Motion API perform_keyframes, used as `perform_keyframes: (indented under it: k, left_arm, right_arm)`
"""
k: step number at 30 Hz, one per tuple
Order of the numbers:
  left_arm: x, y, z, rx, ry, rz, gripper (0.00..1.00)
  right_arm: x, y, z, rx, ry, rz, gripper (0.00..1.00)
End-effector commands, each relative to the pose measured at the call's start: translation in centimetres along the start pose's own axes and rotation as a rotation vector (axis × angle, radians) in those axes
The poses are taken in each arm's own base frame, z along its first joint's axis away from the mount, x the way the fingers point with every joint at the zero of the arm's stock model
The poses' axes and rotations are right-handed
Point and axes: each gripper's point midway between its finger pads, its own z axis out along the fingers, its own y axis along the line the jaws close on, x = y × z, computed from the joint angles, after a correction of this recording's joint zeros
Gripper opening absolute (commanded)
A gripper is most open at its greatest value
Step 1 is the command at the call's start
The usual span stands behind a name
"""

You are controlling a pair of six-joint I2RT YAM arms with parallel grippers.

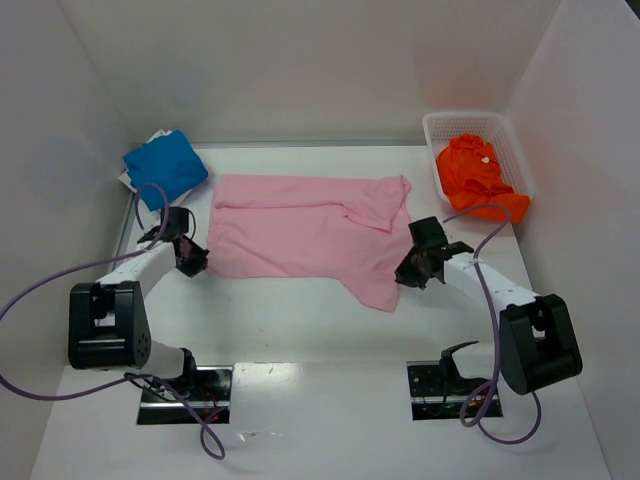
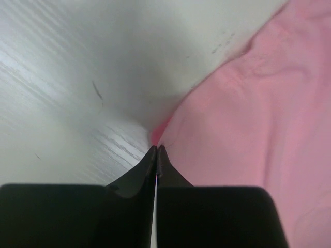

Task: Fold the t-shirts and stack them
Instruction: Grap the side of the flattened tshirt closest away from the robot with both arms, then fold the other side of the tshirt into a rectangle

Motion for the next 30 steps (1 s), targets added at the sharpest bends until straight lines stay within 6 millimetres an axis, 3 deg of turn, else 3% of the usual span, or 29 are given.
perform_keyframes:
  k: [1, 6, 13, 14, 22, 30]
  left_arm:
    - [-3.8, -4.0, -3.3, 0.135, -0.102, 0.046, 0.0]
    - [-6.3, -7.3, -5.0, 0.223, -0.15, 0.086, 0.0]
    - [-8.4, -10.6, -4.6, 0.285, -0.175, 0.118, 0.0]
    - [-8.7, -10.9, -4.1, 0.285, -0.177, 0.129, 0.0]
    - [-11.4, -14.8, -1.8, 0.31, -0.191, 0.146, 0.0]
    - [-12.7, -16.4, 1.3, 0.277, -0.19, 0.154, 0.0]
  right_arm:
    - [-3.7, 2.2, -1.8, -0.059, -0.103, 0.013, 0.02]
    - [-6.8, 3.0, -2.9, -0.085, -0.159, 0.019, 0.02]
    - [-10.9, 4.9, -3.0, -0.113, -0.213, 0.018, 0.02]
    - [-11.8, 6.1, -3.4, -0.143, -0.228, 0.017, 0.02]
    - [-15.7, 9.1, -1.4, -0.154, -0.235, -0.001, 0.02]
    - [-18.6, 10.9, 0.8, -0.152, -0.236, 0.002, 0.02]
